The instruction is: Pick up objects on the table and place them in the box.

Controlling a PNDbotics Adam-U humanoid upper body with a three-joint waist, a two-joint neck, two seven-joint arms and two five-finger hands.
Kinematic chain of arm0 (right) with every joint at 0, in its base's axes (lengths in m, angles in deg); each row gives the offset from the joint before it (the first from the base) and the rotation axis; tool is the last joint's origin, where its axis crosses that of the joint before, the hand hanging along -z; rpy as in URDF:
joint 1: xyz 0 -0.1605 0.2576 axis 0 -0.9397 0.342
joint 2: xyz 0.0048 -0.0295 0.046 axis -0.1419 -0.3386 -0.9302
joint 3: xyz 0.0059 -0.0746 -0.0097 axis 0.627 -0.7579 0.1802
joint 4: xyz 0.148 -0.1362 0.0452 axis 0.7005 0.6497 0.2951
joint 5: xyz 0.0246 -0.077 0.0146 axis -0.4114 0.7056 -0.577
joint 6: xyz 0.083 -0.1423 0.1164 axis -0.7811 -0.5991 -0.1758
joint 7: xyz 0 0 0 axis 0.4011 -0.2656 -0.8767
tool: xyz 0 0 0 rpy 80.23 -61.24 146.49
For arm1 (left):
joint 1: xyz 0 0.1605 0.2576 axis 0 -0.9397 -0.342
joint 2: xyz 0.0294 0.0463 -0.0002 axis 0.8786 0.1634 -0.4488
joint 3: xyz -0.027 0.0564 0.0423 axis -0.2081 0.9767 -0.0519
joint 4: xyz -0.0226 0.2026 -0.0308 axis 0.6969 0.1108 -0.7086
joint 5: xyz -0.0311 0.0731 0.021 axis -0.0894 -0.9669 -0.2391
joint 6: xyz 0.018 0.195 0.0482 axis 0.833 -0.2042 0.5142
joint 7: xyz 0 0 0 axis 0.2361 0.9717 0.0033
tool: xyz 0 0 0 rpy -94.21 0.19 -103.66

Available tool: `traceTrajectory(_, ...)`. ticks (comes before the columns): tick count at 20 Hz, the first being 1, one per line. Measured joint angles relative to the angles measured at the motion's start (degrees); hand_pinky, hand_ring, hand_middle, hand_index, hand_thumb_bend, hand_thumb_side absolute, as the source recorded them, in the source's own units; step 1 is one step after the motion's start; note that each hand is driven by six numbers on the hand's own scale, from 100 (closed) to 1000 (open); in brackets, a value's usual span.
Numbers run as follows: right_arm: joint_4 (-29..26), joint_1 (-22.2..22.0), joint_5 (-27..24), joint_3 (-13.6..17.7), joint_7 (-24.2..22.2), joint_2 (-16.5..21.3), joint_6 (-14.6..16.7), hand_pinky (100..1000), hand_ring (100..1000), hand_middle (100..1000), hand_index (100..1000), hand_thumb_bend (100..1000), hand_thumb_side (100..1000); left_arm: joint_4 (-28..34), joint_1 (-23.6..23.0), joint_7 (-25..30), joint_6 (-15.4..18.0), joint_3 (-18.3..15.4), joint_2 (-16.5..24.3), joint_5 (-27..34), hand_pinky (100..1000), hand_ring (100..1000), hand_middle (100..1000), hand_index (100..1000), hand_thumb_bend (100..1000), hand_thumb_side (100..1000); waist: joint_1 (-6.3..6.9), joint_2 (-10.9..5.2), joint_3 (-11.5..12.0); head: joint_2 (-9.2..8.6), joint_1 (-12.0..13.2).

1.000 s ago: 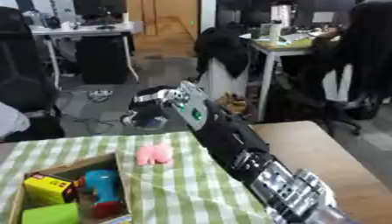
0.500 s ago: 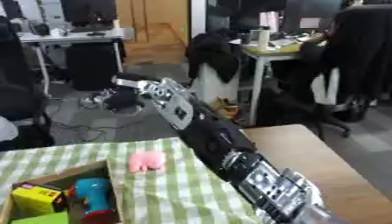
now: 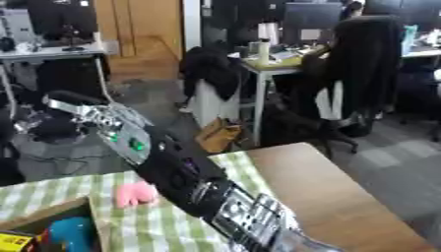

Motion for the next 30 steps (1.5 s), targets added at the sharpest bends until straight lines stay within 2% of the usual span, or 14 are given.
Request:
traceTrajectory(5, -0.23, -0.06, 0.0, -1.18, 1.75, -1.67, 1.27, 100, 100, 100, 448, 100, 699, 0.0, 0.12, -0.06, 0.11, 0.2, -0.48, 0.04, 831, 871, 825, 857, 258, 1000, -0.34, 0.0, 0.52, -0.03, -2.16)
traceTrajectory(10, -0.23, -0.46, 0.1, -1.94, 2.32, -3.49, 2.24, 100, 100, 100, 450, 100, 703, 0.0, 0.15, -0.09, 0.19, 0.31, -0.98, 0.04, 831, 871, 826, 856, 259, 1000, -0.34, 0.05, 0.85, 0.12, -2.36)
traceTrajectory(20, 0.7, -2.84, 1.47, -3.0, 3.18, -6.97, 4.82, 100, 100, 100, 452, 100, 713, 0.0, 1.01, -0.11, 0.7, 0.31, -1.76, -0.24, 831, 872, 826, 856, 269, 1000, -0.34, 0.06, 1.88, 1.11, 2.4)
traceTrajectory(24, 1.79, -4.23, 3.57, -3.35, 3.29, -7.45, 6.66, 100, 100, 100, 451, 100, 720, 0.0, 1.07, -0.21, 0.8, 0.3, -1.99, -0.36, 832, 872, 826, 857, 270, 1000, -0.47, 0.15, 2.23, 1.16, 4.23)
traceTrajectory(30, 4.15, -5.92, 7.42, -3.32, 3.79, -8.01, 10.14, 100, 100, 100, 451, 100, 727, 0.0, 1.14, -0.31, 0.89, 0.28, -2.08, -0.8, 832, 872, 826, 857, 271, 1000, -0.52, 0.39, 2.26, 2.12, 7.99)
